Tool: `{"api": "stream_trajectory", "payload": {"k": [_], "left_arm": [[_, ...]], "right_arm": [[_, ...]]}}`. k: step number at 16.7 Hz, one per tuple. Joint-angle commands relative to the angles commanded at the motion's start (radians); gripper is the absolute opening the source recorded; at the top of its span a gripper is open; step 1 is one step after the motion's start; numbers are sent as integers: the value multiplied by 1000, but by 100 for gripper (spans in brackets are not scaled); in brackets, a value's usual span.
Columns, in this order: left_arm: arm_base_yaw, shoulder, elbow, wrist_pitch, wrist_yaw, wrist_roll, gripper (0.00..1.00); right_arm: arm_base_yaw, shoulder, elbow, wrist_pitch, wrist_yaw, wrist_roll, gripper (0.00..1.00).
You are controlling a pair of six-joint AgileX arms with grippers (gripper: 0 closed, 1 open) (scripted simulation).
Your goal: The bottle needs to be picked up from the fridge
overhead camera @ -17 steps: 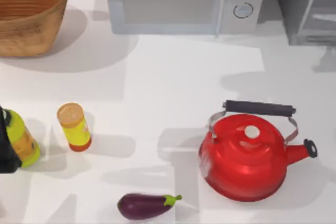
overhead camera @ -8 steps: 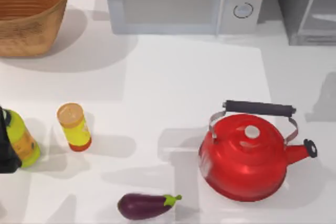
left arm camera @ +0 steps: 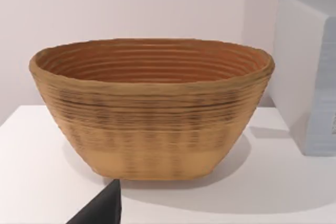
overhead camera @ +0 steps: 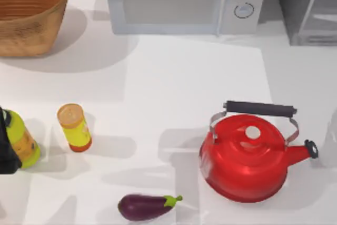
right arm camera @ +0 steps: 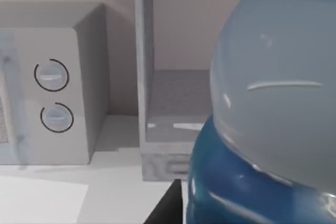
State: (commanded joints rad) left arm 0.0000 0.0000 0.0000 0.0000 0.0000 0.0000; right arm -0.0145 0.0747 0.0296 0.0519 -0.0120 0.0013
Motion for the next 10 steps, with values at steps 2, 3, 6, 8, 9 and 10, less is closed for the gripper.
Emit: {"api": "stream_trajectory", "payload": {"k": [2, 3, 6, 8, 9, 10], "left_arm": [[0, 0, 0, 0, 0, 0, 100], [0, 0, 0, 0, 0, 0, 100], [0, 0, 0, 0, 0, 0, 100], [0, 0, 0, 0, 0, 0, 100], [0, 0, 0, 0, 0, 0, 100], [0, 0, 0, 0, 0, 0, 100]], "right_arm": [[11, -58, -24, -41, 10, -1, 0], [14, -72, -29, -50, 12, -1, 0], [15, -75, -30, -52, 12, -1, 0], [11, -70, -28, -50, 11, 1, 0], [11, -70, -28, -50, 11, 1, 0], [16, -62, -21, -46, 14, 1, 0]]}}
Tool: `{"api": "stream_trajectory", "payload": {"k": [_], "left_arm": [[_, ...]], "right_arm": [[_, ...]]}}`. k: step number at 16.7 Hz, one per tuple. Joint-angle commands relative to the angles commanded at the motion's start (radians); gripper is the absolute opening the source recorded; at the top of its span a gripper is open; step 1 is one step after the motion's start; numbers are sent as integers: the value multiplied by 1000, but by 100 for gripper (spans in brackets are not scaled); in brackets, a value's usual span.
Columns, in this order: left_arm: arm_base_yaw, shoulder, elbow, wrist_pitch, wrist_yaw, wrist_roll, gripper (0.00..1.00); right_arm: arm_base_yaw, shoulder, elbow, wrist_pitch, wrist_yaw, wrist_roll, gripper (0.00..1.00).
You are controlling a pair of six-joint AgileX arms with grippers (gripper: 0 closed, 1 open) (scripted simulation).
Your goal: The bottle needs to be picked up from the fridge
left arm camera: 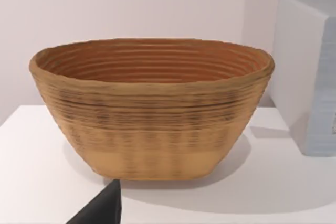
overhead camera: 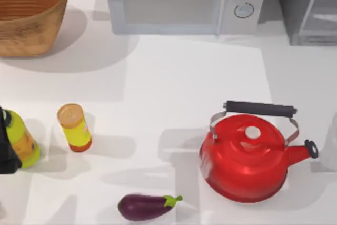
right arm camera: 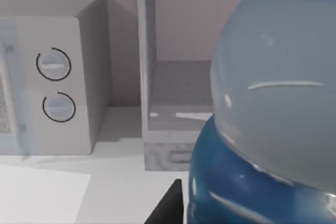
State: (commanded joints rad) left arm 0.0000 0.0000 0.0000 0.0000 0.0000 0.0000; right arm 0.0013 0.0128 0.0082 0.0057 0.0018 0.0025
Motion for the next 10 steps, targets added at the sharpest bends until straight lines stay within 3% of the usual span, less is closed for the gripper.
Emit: {"api": "stream_trajectory", "payload": {"k": [5, 10], "left_arm": [[0, 0, 0, 0, 0, 0, 100], [0, 0, 0, 0, 0, 0, 100]], "right_arm": [[87, 181, 121, 79, 70, 12, 0], [258, 582, 341, 220, 221, 32, 0]]}}
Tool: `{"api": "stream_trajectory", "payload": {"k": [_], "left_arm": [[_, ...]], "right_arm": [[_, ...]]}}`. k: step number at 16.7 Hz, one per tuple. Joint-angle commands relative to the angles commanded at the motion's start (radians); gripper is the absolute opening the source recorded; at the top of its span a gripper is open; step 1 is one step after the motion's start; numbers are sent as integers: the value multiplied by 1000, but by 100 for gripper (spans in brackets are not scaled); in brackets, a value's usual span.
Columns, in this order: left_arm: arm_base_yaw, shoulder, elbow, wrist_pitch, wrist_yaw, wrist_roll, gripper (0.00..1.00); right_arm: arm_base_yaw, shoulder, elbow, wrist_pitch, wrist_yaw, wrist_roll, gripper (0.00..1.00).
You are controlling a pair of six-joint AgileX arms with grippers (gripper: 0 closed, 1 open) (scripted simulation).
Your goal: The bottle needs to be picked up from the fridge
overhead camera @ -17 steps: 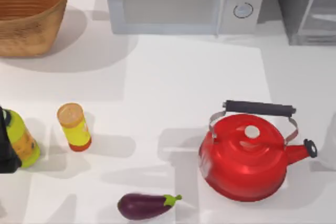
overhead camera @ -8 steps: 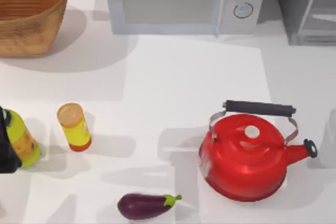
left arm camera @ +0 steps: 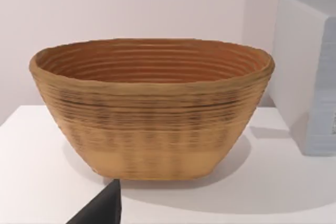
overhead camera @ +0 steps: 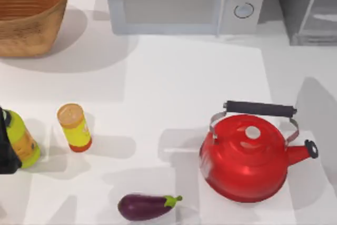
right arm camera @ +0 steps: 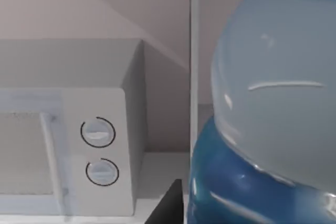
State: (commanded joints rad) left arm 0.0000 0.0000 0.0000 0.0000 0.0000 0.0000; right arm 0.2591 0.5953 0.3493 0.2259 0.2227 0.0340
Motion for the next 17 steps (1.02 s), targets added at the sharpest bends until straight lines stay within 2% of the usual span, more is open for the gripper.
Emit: {"api": "stream_trajectory", "payload": {"k": [11, 17], "left_arm": [[0, 0, 0, 0, 0, 0, 100], [0, 0, 0, 0, 0, 0, 100]], "right_arm": [[466, 1179, 615, 397, 441, 13, 0], [620, 1633, 938, 634, 643, -14, 0]]}}
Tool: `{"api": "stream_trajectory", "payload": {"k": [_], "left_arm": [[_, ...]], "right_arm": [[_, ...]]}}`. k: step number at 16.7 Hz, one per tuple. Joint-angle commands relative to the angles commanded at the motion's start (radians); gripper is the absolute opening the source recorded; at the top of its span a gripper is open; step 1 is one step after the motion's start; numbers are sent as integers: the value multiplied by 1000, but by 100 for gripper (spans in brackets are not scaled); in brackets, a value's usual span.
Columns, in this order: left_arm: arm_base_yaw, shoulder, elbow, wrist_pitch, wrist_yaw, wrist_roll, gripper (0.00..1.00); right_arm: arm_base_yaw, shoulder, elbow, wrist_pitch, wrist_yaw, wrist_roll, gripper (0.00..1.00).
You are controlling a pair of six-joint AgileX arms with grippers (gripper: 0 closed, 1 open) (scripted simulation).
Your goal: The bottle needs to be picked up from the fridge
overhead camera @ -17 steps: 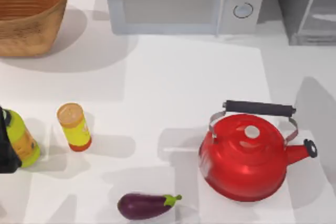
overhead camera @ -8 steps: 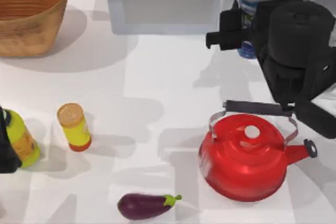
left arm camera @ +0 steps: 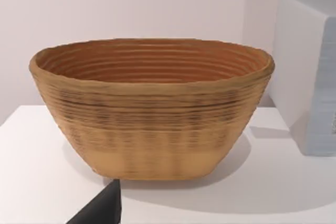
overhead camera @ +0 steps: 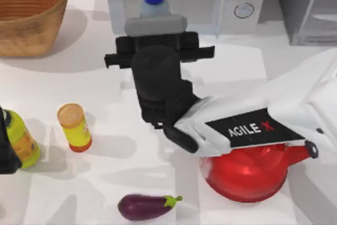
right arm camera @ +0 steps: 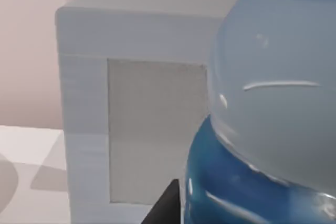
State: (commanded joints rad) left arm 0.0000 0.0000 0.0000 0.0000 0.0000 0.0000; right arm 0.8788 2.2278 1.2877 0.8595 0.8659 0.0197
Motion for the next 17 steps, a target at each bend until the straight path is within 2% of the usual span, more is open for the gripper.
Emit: {"api": "stream_trajectory", "payload": {"k": [5, 12, 17], "left_arm": [[0, 0, 0, 0, 0, 0, 100], [0, 0, 0, 0, 0, 0, 100], [0, 0, 0, 0, 0, 0, 100]], "right_arm": [[29, 145, 121, 97, 71, -16, 0], [23, 153, 126, 95, 63, -15, 0], [11, 247, 233, 83, 21, -13, 0]]}}
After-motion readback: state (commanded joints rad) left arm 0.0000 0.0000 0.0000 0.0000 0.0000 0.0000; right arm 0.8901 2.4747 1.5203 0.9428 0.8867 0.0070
